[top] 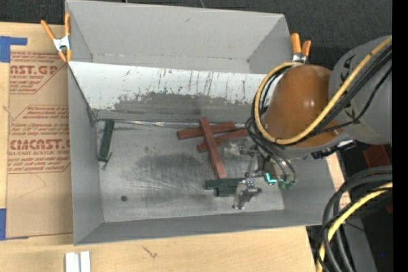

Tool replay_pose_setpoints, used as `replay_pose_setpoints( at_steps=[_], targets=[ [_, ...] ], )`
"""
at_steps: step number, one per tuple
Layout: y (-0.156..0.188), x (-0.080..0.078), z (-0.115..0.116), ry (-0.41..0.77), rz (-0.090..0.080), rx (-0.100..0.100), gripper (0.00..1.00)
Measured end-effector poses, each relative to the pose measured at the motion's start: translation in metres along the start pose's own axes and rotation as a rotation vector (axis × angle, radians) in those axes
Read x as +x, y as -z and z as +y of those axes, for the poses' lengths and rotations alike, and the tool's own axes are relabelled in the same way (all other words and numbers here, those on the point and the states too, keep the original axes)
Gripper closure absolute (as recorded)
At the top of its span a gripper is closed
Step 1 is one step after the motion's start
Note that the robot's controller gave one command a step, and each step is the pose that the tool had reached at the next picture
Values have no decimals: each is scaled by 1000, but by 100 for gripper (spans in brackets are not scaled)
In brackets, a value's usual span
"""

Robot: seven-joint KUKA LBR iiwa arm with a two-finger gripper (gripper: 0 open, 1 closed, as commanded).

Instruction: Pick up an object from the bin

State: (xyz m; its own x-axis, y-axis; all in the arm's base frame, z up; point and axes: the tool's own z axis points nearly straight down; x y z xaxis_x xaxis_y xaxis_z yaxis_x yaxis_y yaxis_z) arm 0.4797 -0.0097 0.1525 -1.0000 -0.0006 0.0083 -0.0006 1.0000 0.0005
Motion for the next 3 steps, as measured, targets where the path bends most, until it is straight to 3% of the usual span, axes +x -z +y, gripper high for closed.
replay_pose_setpoints(
  at_steps=[1,2,3],
  targets=[
    [4,-2,0,0,-8,0,0],
    [-77,-18,-12,-108,-9,2,100],
    [-77,-18,-12,-108,-8,2,100]
  ],
)
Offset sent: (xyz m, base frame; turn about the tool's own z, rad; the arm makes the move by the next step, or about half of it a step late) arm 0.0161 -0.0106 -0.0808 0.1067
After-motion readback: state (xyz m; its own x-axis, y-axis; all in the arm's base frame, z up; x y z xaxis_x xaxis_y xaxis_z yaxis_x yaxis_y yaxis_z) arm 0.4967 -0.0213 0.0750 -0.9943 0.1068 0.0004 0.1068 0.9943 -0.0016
